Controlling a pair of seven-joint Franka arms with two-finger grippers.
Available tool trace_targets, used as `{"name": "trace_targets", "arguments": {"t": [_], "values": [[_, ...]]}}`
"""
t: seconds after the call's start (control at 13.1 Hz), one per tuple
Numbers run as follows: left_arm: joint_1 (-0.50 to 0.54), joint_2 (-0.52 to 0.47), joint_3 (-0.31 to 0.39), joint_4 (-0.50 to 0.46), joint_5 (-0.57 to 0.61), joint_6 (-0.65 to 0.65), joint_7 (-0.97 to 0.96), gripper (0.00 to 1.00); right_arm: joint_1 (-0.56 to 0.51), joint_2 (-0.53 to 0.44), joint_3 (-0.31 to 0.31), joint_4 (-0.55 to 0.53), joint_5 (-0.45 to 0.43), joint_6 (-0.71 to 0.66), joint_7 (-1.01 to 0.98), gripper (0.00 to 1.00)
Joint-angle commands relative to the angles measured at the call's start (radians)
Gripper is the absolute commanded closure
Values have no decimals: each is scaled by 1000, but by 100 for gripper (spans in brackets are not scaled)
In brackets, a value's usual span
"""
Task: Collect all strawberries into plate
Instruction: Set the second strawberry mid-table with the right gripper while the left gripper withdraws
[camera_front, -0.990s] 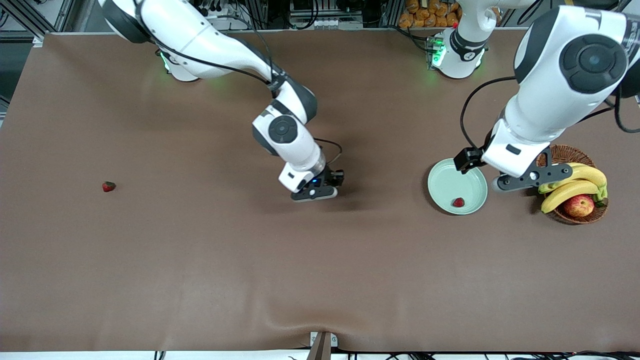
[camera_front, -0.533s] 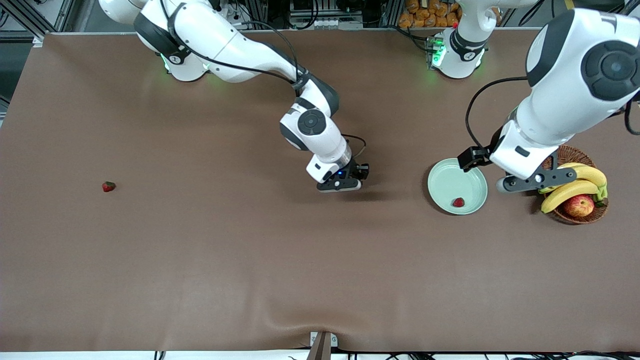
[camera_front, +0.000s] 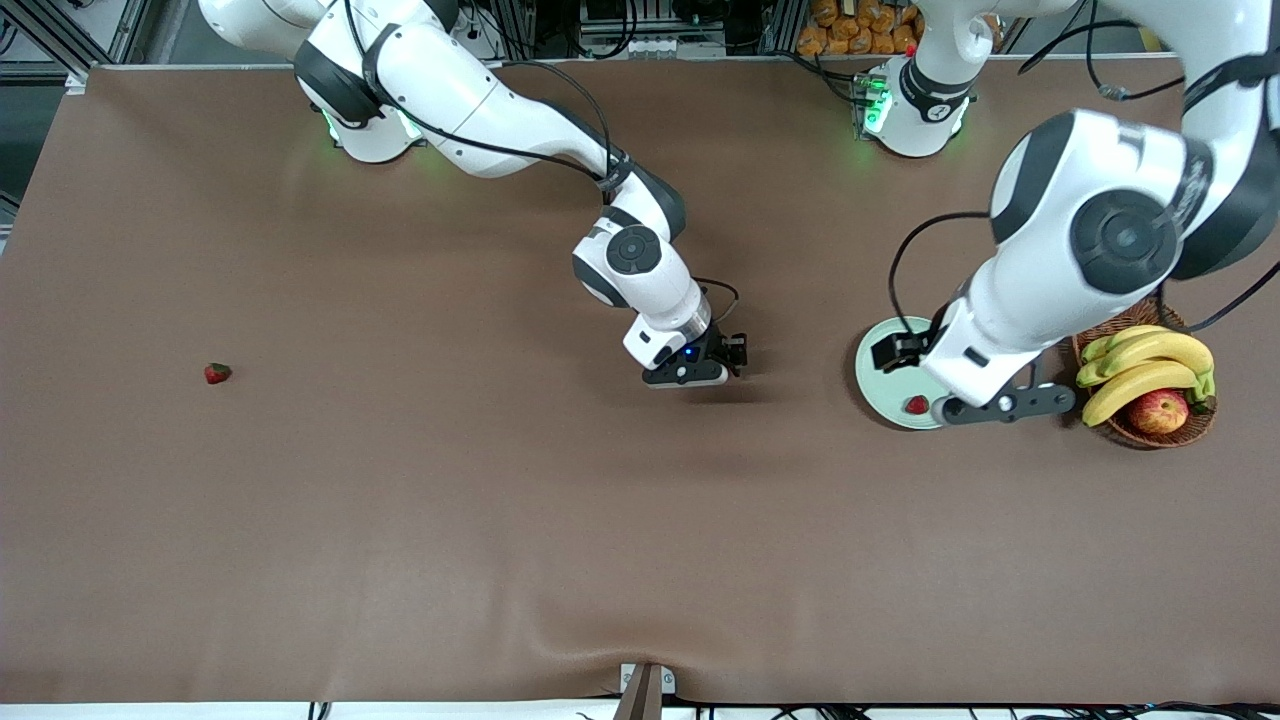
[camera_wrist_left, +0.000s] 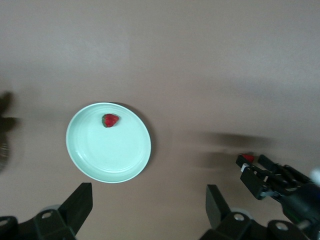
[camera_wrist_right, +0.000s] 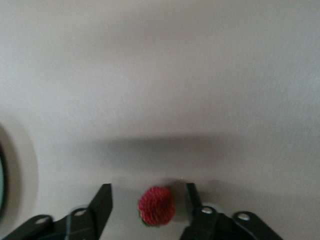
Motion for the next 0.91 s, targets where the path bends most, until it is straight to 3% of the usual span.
{"name": "trace_targets", "arguments": {"t": [0.0,0.23,0.53,0.84], "values": [[-44,27,1,-19,-3,48,-80,0,-52,-93,-1,-60,-4,-49,6,0],[-100,61,1,-19,2,97,-217,0,-112,-180,2,-88,-4,-182,-22,0],[-184,119,4,-18,3,172,-370,0,-188,-253,2,-88,-4,-365,-216,0],[-290,213,3,-16,104,248,-504,0,-248,-285,0,-96,-4,-455,-361,0]]}}
